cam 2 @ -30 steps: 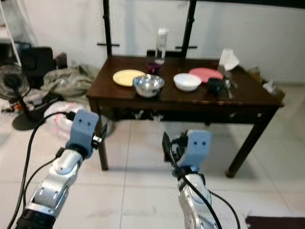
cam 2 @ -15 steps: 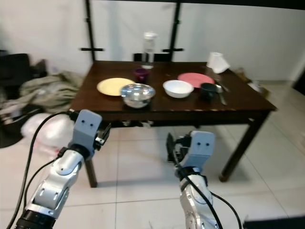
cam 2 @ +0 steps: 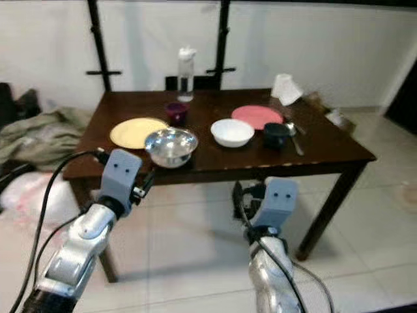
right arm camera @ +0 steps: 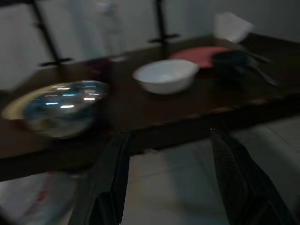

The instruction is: Setting the table

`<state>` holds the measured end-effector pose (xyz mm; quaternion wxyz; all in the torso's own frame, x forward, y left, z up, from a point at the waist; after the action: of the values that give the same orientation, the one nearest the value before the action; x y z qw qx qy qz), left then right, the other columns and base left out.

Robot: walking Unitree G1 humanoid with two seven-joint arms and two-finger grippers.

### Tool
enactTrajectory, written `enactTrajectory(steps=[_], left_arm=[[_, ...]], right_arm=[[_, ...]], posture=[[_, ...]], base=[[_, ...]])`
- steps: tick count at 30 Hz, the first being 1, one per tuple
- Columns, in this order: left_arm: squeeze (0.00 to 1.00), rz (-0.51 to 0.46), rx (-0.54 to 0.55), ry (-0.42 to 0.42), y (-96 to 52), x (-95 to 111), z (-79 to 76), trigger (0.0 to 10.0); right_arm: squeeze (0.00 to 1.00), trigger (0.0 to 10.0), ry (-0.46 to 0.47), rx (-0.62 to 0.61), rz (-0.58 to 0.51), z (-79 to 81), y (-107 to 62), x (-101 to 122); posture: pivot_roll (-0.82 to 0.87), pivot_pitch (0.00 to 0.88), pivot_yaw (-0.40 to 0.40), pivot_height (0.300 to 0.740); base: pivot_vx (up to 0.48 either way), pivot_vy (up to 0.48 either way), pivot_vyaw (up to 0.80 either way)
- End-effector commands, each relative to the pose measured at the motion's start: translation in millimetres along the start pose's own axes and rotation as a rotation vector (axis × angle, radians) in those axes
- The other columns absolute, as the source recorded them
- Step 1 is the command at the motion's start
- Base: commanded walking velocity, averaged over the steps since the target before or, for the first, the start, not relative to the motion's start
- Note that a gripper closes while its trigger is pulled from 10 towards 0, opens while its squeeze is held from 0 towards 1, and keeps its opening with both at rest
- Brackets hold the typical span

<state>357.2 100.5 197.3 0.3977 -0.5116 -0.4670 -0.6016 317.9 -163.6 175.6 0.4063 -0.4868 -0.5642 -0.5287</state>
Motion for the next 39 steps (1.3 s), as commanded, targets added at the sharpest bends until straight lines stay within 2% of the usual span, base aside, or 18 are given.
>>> enactTrajectory(steps=[1,10,13,16,18,23,28,29,30,32,35,36,38,39], left_arm=[[0.0,0.001,-0.017,-0.001,-0.1,0,-3.5,10.0],[0.0,-0.002,-0.036,-0.009,-0.4,2,-5.2,10.0],[0.0,0.0,-0.031,0.019,-0.9,4,-3.3,10.0],[0.0,0.012,0.0,0.044,2.2,8,9.6,10.0],[0.0,0.02,0.007,0.037,3.2,8,12.4,10.0],[0.0,0.109,0.096,-0.043,13.1,3,33.7,10.0],[0.02,0.185,0.123,-0.081,18.9,-3,44.2,10.0],[0.43,0.223,0.149,-0.103,22.7,-7,51.9,10.0],[0.96,0.256,0.18,-0.12,26.5,-9,60.2,10.0],[1.0,0.292,0.214,-0.148,31.5,-10,70.0,10.0],[1.0,0.298,0.225,-0.158,34.0,-8,73.3,10.0],[1.0,0.317,0.247,-0.188,39.8,-7,80.8,10.0],[1.0,0.324,0.255,-0.197,41.5,-7,83.2,10.0],[0.97,0.337,0.261,-0.212,42.9,-8,84.7,10.0]], right_arm=[[0.0,10.0,-0.016,-0.014,0.008,-3.5,-0.3,-2],[0.0,10.0,-0.023,-0.002,-0.01,-2.0,0.2,2],[0.0,10.0,-0.021,0.024,-0.03,1.3,-0.3,6],[0.0,10.0,-0.015,0.063,-0.05,6.8,-2.2,10],[0.0,10.0,-0.015,0.069,-0.054,7.7,-2.3,11],[0.0,10.0,-0.02,0.105,-0.083,14.6,-1.9,19],[0.0,10.0,-0.022,0.121,-0.097,18.3,-1.3,24],[0.0,10.0,-0.021,0.132,-0.103,20.3,-1.1,26],[0.0,10.0,-0.021,0.142,-0.11,22.4,-0.7,28],[0.0,10.0,-0.02,0.157,-0.122,25.6,-0.3,32],[0.0,10.0,-0.018,0.162,-0.128,27.1,-0.2,34],[0.0,10.0,-0.012,0.175,-0.144,31.0,0.3,39],[0.0,10.0,-0.01,0.18,-0.148,32.4,0.4,41],[0.0,10.0,-0.007,0.185,-0.153,33.9,0.4,43]], posture=[[-0.04,0.013,0.109,0.74],[-0.04,0.016,0.108,0.74],[-0.04,0.019,0.109,0.74],[-0.04,0.023,0.108,0.74],[-0.04,0.023,0.108,0.74],[-0.03,0.034,0.105,0.74],[-0.02,0.05,0.104,0.74],[-0.02,0.059,0.106,0.74],[-0.02,0.068,0.107,0.74],[-0.02,0.081,0.108,0.74],[-0.01,0.089,0.111,0.74],[-0.01,0.106,0.114,0.74],[-0.01,0.109,0.115,0.74],[-0.01,0.117,0.117,0.74]], base=[[0.472,0.0,0.0],[0.456,0.0,0.0],[0.0,0.0,0.0],[0.0,0.0,0.0],[0.0,0.0,0.0],[0.0,0.0,0.0],[0.0,0.0,0.0],[0.0,0.0,0.0],[0.0,0.0,0.0],[0.0,0.0,0.0],[0.0,0.0,0.0],[0.0,0.0,0.0],[0.0,0.0,0.0],[0.0,0.0,0.0]])
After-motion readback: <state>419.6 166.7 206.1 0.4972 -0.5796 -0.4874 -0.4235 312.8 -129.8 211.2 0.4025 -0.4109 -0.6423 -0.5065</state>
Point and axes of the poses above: a point about 5 cm out from each wrist's last joint towards the gripper, its own y axis pointing out of the wrist towards the gripper, its own x axis along the axis of the wrist's last joint, z = x × y, the point moved 2 cm from there along y, pointing out of the wrist towards the gripper, and after that the axes turned 15 degrees about -y, right-handed, at the moved point
